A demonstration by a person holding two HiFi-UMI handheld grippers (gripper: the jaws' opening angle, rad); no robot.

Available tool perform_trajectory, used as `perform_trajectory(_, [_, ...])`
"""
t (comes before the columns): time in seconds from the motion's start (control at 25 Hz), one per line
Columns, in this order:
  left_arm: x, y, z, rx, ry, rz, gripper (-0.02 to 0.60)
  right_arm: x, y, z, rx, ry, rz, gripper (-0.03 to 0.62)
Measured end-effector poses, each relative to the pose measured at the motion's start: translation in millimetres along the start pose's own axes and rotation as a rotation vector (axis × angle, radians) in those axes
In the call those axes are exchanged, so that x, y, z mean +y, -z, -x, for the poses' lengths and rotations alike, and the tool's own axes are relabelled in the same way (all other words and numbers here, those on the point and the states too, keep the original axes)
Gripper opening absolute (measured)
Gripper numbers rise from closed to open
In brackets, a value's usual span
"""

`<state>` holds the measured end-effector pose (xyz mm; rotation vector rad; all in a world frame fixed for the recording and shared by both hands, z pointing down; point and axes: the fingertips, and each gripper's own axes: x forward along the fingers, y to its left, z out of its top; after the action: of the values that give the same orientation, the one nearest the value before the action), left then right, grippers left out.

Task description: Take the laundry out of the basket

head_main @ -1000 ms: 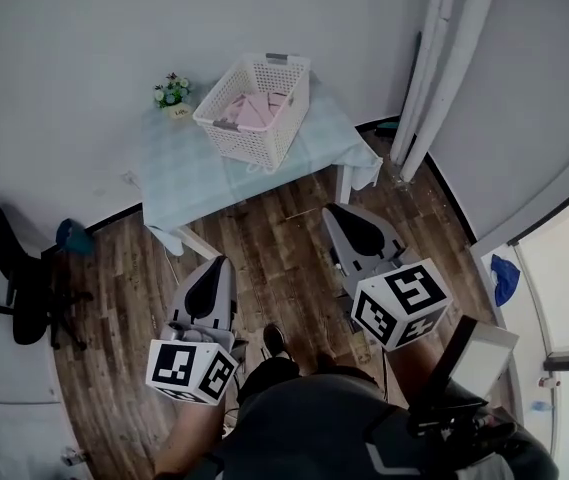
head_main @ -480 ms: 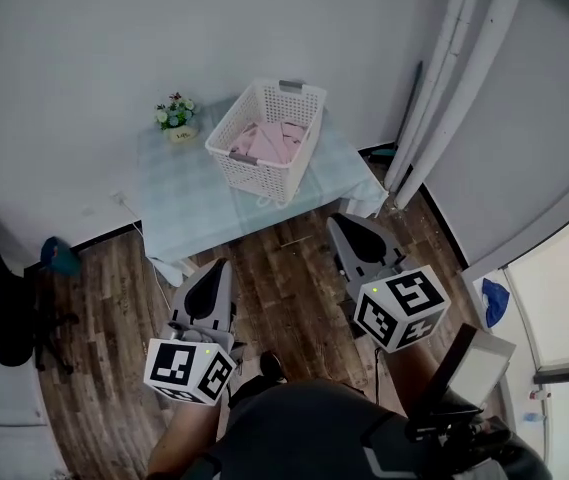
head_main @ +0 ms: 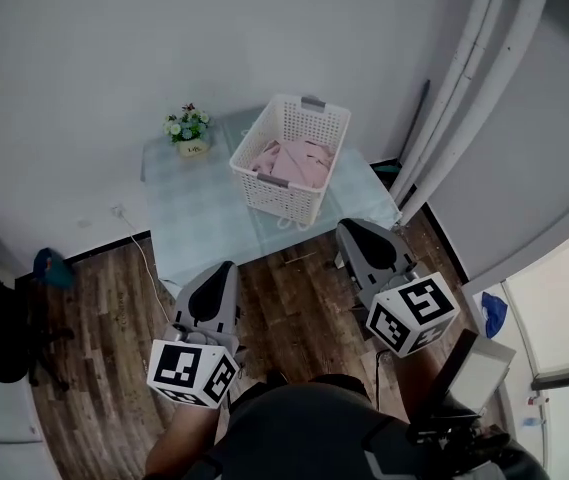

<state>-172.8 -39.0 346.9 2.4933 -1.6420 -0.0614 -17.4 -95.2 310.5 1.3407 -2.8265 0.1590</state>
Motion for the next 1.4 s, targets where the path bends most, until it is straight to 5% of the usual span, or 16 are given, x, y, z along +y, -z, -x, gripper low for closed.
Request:
perform_trajectory(0.4, [48.9,3.8,-29.1,-0.003,0.008,0.052,0.009,-8.7,-2.2,-45.7,0.037,0.007,0.059,0.015])
perform_trajectory(1.12, [73.3,-25.2,-183.8,0.031,-0.077,-0.055,0.009,-142.4,-17.4,-158.2,0.039,-0.083,0.066,0.020])
perform_trajectory(1.4, [88.1,-24.0,-217.2,0.077,-0.143,-0.067,0.009,-168.2,-6.3,-208.8,0.133,-0.211,0.073,0.162])
